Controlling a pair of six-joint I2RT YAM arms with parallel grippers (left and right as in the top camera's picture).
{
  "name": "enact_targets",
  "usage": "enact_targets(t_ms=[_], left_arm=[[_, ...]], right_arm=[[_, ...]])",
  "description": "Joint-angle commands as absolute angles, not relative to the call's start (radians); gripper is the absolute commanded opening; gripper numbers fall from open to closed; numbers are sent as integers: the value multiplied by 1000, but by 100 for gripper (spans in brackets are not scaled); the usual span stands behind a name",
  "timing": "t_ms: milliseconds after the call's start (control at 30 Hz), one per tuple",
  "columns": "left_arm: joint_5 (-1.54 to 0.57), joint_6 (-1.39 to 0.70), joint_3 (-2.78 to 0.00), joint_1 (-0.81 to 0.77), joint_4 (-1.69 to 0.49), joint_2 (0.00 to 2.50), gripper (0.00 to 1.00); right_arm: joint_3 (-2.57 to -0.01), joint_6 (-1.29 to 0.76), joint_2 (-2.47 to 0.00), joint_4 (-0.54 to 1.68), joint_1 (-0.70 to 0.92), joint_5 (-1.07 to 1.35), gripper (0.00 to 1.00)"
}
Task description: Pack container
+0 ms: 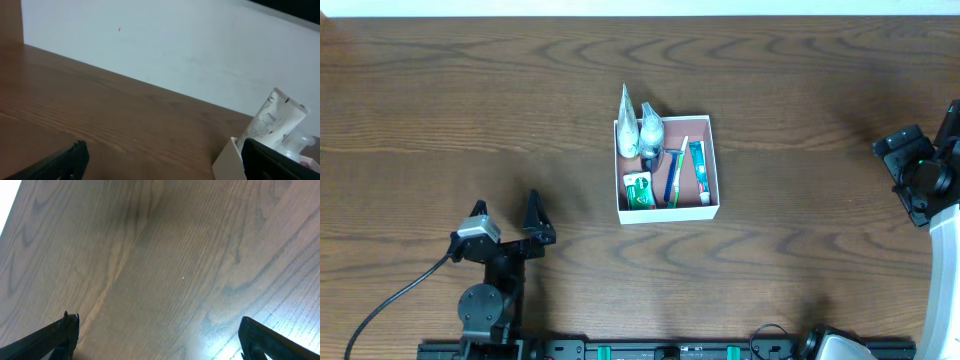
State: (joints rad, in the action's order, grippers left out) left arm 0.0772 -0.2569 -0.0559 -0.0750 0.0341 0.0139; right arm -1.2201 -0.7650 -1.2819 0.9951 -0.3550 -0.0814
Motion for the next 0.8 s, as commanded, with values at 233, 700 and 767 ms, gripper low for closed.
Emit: enact_targets(t_ms=[233, 700, 767], left_arm=[[63, -210, -4, -48, -68, 2, 98], [63, -210, -4, -41, -67, 4, 98], [63, -210, -4, -41, -67, 4, 98]], right_arm=[[-1229, -751, -1282, 996, -362, -85, 99], [-1229, -751, -1282, 996, -362, -86, 99], [-1229, -751, -1282, 996, -362, -86, 99]])
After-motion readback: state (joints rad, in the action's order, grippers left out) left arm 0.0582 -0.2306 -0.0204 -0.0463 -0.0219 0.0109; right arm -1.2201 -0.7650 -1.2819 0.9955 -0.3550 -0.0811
